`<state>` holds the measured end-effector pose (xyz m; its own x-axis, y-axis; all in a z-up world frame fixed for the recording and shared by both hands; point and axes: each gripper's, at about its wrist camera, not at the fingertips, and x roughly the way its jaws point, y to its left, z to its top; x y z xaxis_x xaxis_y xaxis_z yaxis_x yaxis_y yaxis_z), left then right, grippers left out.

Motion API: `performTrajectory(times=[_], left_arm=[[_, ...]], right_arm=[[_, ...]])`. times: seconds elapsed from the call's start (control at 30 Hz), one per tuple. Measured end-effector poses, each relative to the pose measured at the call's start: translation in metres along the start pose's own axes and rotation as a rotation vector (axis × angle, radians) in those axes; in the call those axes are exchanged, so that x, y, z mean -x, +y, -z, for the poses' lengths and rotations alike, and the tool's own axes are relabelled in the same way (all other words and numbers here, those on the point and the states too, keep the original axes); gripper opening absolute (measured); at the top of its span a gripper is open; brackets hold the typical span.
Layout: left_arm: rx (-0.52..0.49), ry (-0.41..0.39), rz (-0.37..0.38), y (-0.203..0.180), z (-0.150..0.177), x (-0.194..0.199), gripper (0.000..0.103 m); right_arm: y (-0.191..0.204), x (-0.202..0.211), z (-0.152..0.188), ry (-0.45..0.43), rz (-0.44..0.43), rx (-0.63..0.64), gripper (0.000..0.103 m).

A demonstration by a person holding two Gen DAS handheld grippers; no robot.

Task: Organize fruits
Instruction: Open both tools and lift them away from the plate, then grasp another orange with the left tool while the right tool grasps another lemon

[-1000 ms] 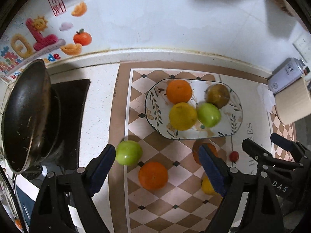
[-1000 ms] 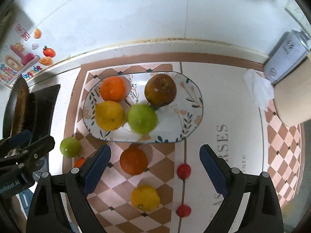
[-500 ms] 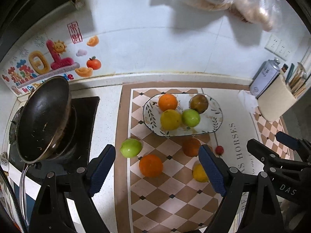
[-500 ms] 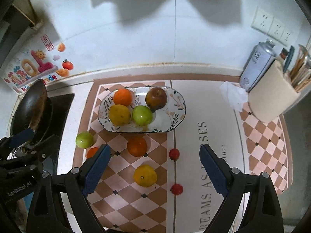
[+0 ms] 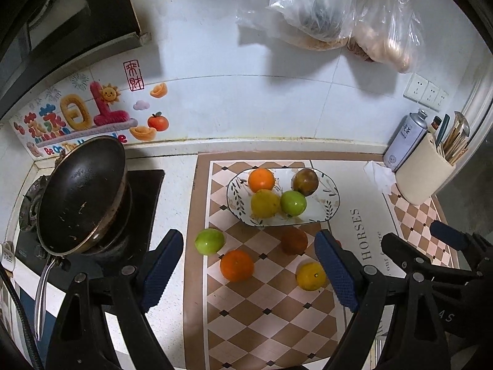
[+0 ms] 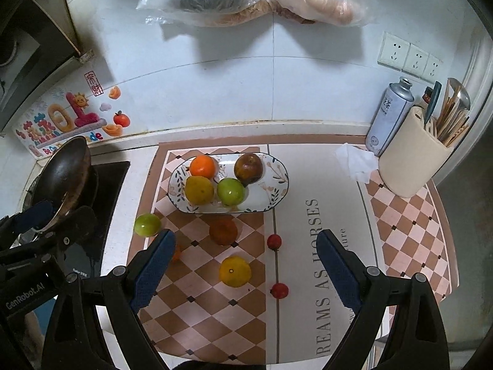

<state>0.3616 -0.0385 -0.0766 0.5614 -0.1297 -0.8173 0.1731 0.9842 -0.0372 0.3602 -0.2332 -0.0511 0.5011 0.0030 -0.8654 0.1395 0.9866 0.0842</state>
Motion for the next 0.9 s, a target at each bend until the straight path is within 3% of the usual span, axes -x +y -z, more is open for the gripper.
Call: performTrajectory(times=[0.2,0.27,0.37,0.57,0.8,0.9], left_arm=[[0.008,0.025,-0.009,0.002,-0.002,-0.010,0.087],[0.007,0.048,-0.029,0.005,-0.001,-0.021,0.103],[0.012,0.085,-0.077,0.014,0.003,-0.044,0.103],[0.067,0.238,-0.115,0.040,0.017,-0.102,0.103],[0.131,0.413,-0.087,0.053,0.032,-0.168,0.103],[0.118,0.481,-0.071,0.048,0.037,-0.198,0.103]], right_arm=[[-0.004,-0.008,0.000,0.004,-0.039,-0.035,0.095],[-0.006,-0.019,0.001,0.029,-0.053,-0.045,0.097],[-0.015,-0.052,0.008,0.111,-0.100,-0.085,0.098],[-0.030,-0.139,0.039,0.319,-0.159,-0.159,0.098],[-0.027,-0.214,0.069,0.440,-0.186,-0.189,0.096],[-0.022,-0.234,0.075,0.461,-0.185,-0.181,0.090]])
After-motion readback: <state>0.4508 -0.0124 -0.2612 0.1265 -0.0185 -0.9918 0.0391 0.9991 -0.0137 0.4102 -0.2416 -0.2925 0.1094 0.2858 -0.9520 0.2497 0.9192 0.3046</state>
